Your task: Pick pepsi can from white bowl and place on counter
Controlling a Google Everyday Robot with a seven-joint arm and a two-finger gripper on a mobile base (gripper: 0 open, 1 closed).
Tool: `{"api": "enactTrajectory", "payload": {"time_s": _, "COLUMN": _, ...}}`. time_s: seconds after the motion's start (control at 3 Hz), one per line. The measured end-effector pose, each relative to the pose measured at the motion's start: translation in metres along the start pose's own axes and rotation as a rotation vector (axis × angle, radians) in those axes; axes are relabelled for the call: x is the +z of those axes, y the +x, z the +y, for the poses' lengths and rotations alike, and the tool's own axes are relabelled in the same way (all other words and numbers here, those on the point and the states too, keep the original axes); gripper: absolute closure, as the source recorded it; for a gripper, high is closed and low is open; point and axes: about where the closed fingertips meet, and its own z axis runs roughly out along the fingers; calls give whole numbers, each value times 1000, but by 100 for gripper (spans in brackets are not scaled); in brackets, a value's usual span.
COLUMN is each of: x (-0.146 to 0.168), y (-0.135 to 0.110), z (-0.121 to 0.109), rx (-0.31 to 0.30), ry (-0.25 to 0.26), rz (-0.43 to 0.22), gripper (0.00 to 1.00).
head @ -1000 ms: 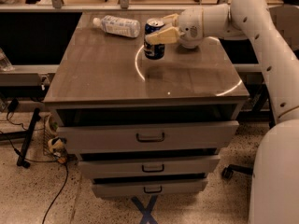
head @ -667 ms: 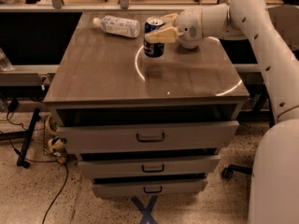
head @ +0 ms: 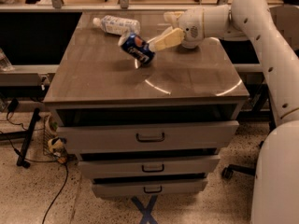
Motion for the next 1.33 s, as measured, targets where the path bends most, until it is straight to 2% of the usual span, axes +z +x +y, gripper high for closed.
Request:
{"api": "enactTrajectory", "payload": {"time_s": 0.33, "x": -6, "y": 0, "z": 0, "rx": -1, "ry": 28, "rz": 3, "gripper": 0}}
{"api": "enactTrajectory", "payload": {"time_s": 0.67, "x": -62, "y": -46, "z": -10, "rx": -105, "ry": 170, "rz": 39, "gripper": 0}}
{"api": "enactTrajectory", "payload": {"time_s": 1.0, "x": -115, "y": -110, "z": -11, "rx": -236, "ry": 282, "rz": 100, "gripper": 0}}
{"api": "enactTrajectory", "payload": {"time_s": 1.33, "x": -144, "y": -172, "z": -1, "rx": -351, "ry": 353, "rz": 151, "gripper": 0}}
